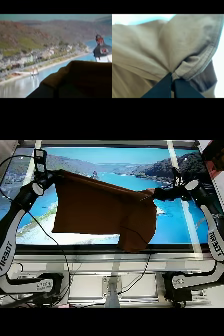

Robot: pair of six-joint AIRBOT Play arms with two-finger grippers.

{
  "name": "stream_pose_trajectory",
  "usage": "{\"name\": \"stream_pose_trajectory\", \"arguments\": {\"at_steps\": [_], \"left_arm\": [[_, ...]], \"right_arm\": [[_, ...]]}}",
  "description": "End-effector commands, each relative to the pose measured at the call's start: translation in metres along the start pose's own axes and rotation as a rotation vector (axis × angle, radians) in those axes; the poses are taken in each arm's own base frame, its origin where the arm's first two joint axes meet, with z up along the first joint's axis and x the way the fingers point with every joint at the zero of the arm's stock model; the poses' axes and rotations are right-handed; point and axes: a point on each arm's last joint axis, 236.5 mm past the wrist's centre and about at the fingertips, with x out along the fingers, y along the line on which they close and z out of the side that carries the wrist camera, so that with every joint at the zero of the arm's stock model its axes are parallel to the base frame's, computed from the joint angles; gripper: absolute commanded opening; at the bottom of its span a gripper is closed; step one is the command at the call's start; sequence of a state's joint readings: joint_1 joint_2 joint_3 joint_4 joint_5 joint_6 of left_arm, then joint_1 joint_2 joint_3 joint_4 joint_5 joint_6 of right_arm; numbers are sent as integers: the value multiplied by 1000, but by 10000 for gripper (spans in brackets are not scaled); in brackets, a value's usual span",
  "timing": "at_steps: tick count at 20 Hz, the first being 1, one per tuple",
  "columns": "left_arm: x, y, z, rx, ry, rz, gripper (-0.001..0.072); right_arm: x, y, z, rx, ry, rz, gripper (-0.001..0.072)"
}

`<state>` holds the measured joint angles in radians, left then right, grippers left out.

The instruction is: Fold the clothes and pants, and hang the long-sleeved shirts on hangers.

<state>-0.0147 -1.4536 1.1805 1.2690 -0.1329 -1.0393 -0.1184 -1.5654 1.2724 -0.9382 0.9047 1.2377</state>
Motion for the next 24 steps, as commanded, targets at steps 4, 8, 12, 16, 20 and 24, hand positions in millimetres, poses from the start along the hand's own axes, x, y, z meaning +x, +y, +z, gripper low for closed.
{"name": "stream_pose_trajectory", "arguments": {"at_steps": [4, 8, 12, 16, 20, 24], "left_arm": [[-49, 15, 107, 10, -333, 106, 11], [-126, 28, 169, -265, -481, 69, 11], [-217, 15, 208, -247, -536, -19, 11], [-307, -13, 215, -187, -534, -132, 10], [-411, -25, 222, -152, -644, -173, 8], [-505, -29, 221, -179, -788, -196, 8]], "right_arm": [[-57, 47, 85, -114, -209, 55, 15], [-151, 95, 129, -332, -395, 26, 15], [-267, 126, 131, -510, -596, -126, 14], [-393, 178, 95, -629, -828, -190, 15], [-502, 222, 19, -746, -1036, -248, 14], [-572, 240, -55, -808, -1185, -326, 12]]}}
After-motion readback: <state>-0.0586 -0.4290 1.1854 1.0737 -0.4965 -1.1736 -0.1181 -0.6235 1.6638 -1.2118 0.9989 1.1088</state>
